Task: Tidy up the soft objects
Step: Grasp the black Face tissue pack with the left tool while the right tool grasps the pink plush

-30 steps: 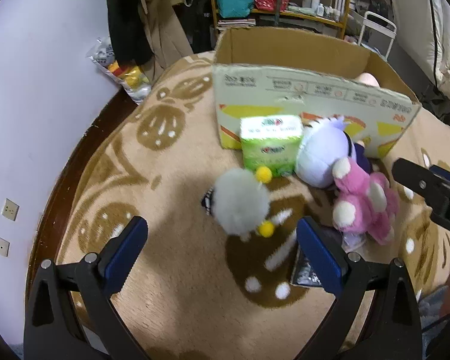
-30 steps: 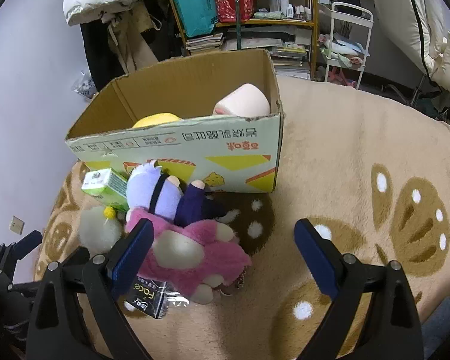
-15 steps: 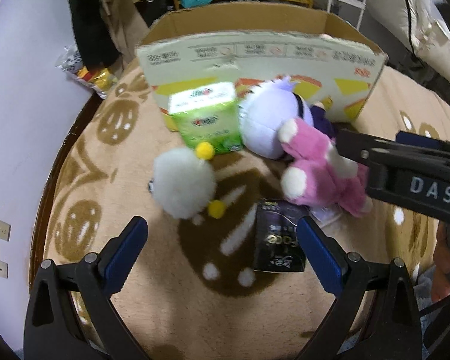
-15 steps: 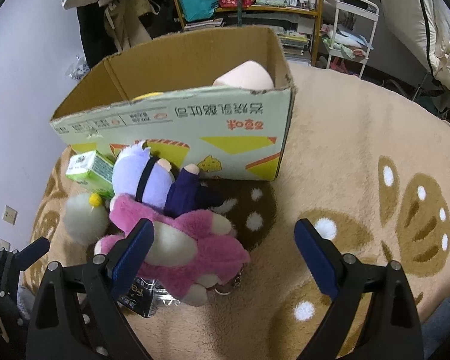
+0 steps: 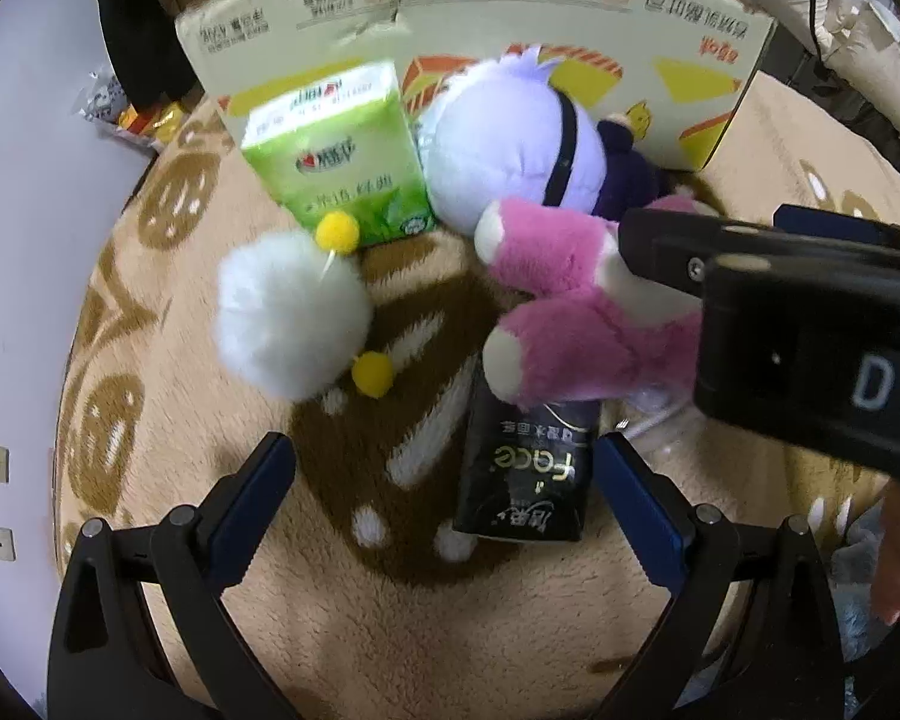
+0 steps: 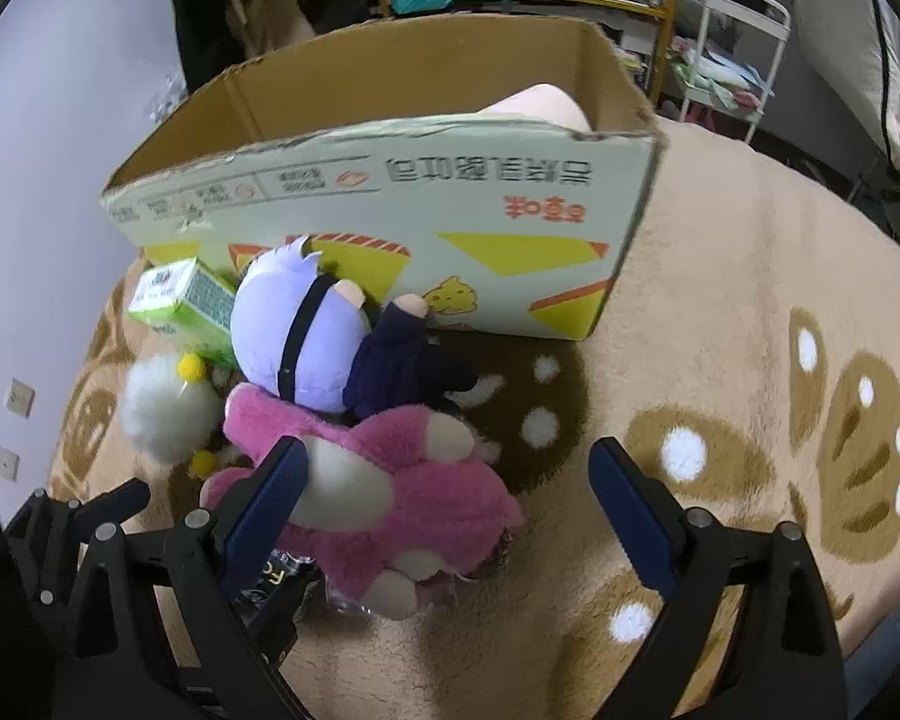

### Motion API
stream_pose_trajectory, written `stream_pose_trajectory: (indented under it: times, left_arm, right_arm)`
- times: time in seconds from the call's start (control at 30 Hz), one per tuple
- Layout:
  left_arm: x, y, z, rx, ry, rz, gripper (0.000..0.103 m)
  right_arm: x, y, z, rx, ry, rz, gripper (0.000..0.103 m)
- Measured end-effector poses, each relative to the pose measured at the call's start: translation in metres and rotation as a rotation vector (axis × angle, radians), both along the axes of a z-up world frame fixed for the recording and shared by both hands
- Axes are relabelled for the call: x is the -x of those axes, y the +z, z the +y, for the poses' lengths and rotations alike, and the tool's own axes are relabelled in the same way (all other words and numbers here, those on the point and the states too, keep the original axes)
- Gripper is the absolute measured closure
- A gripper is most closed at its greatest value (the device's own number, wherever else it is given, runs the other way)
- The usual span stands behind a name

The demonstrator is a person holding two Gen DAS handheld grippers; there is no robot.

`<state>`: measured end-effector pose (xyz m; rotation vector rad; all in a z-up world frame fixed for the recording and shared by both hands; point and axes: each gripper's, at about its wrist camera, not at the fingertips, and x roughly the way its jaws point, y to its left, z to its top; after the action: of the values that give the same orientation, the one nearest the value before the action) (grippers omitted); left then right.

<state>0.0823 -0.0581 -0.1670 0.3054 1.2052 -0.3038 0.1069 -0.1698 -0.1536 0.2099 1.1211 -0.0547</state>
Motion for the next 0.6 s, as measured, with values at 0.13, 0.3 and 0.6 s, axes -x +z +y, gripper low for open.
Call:
stream_pose_trajectory:
  times: [0.13,0.3,0.6]
  left_arm:
    - [0.001,-0.005,0.000,0.003,-0.005,0.016,0.005]
    - [0.001,-0.009,0.001,0.003,-0.012,0.033,0.005]
    - [0.003,-0.020,-0.005,-0.018,-0.017,0.061,0.005]
  right_arm:
    - [-0.002,-0.011,-0.003,-0.041,-0.012,0.047,0.004]
    - [-0.003,-0.017,-0.012,-0.095,-0.037,0.071,0.004]
    - [-0.004,-0.019,-0.026,-0.165,-0.061,0.086,0.016]
